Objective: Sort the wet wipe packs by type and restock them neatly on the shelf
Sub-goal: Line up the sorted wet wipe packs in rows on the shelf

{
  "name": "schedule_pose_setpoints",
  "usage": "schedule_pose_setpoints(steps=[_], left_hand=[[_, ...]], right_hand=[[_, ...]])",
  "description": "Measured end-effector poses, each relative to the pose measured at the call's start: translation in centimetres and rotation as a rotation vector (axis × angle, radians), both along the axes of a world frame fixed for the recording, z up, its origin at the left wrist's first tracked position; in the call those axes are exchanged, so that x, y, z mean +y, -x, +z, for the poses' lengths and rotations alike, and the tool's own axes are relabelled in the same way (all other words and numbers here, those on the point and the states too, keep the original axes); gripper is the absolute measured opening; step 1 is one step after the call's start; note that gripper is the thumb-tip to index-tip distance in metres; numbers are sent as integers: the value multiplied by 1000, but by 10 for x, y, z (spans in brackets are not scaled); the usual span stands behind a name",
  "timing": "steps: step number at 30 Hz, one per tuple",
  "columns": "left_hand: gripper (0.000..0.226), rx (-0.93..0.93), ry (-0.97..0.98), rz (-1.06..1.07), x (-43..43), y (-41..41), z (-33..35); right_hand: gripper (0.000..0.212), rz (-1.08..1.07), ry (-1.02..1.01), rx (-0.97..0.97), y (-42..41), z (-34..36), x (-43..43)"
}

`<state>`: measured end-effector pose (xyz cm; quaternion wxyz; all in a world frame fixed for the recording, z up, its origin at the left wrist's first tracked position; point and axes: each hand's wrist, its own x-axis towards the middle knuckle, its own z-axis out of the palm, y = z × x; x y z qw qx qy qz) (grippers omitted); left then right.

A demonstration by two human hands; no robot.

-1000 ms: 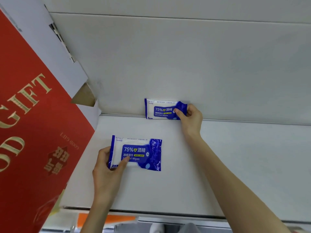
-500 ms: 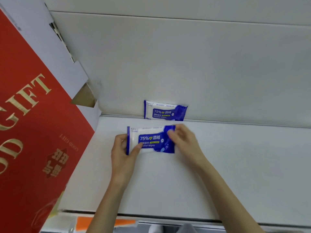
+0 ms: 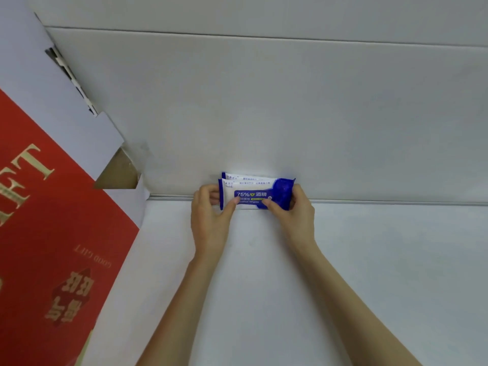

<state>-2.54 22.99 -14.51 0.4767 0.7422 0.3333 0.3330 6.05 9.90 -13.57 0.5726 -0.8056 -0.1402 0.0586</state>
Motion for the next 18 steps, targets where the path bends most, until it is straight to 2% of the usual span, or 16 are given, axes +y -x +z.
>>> schedule_pose_setpoints(steps=[7,14,18], left_hand=[[33,55,-41,15,5,-5,-7],[39,127,-68,-12,6,-4,-6],[54,118,-85,-78,3,9,-3]], right_hand=[[32,-83,10,23,-2,-4,3],[37,-99,45,-36,-3,-6,-5],[50,-73,103,-22,2,2,-31]])
